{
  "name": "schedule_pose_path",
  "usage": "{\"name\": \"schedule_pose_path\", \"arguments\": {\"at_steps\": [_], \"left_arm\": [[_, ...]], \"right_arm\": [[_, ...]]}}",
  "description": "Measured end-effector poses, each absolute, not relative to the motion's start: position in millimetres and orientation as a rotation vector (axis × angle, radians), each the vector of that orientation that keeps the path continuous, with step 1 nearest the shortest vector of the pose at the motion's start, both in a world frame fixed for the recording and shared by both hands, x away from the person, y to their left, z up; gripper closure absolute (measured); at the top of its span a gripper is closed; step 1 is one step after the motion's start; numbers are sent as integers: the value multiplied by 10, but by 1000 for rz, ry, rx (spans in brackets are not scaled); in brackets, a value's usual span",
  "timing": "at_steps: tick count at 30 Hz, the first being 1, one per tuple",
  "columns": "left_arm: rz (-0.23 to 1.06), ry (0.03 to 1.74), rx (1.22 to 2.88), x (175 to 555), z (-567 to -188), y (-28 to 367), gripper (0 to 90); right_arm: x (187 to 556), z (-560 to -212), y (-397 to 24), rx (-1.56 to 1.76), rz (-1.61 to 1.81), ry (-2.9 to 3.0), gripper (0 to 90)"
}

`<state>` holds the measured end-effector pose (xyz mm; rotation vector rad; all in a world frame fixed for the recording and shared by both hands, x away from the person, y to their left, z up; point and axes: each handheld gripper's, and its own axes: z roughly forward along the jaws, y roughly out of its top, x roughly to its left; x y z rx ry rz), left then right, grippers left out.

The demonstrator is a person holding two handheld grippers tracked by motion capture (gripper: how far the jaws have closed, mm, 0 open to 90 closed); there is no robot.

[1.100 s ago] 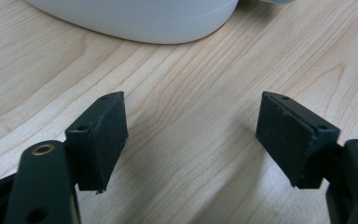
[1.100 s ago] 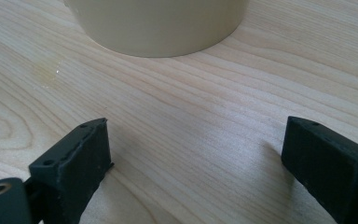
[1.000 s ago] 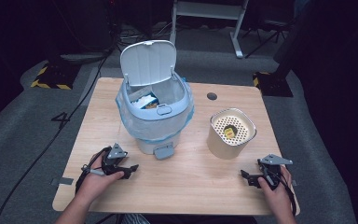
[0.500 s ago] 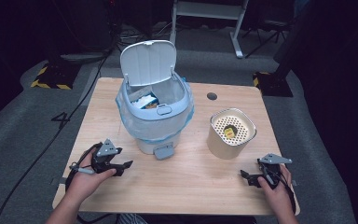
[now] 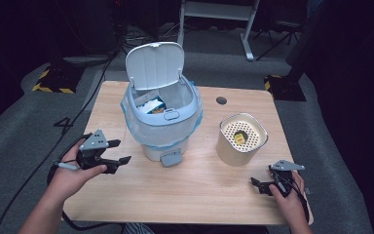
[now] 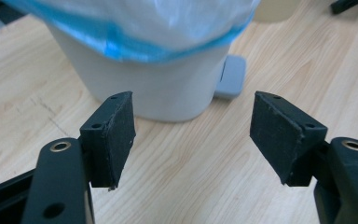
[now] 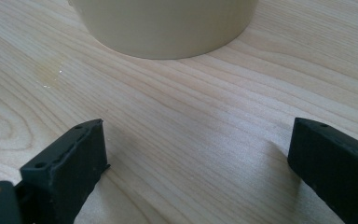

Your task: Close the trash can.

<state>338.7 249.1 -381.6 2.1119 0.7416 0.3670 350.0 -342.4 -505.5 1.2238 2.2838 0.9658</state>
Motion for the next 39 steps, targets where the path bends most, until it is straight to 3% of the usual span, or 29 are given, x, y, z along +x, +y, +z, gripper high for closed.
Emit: {"name": "schedule_pose_path", "arguments": {"at_steps": [9, 30, 39], "left_arm": [[291, 757, 2026, 3438, -3537, 2514, 345], [345, 724, 1745, 3747, -2807, 2590, 370], [448, 768, 1698, 3933, -2521, 2585, 370]], "right_arm": [[3505, -5055, -3434, 1210, 971, 2294, 44], [3505, -5055, -3435, 1209, 970, 2295, 44], [3505, -5055, -3434, 1209, 969, 2295, 44]]}}
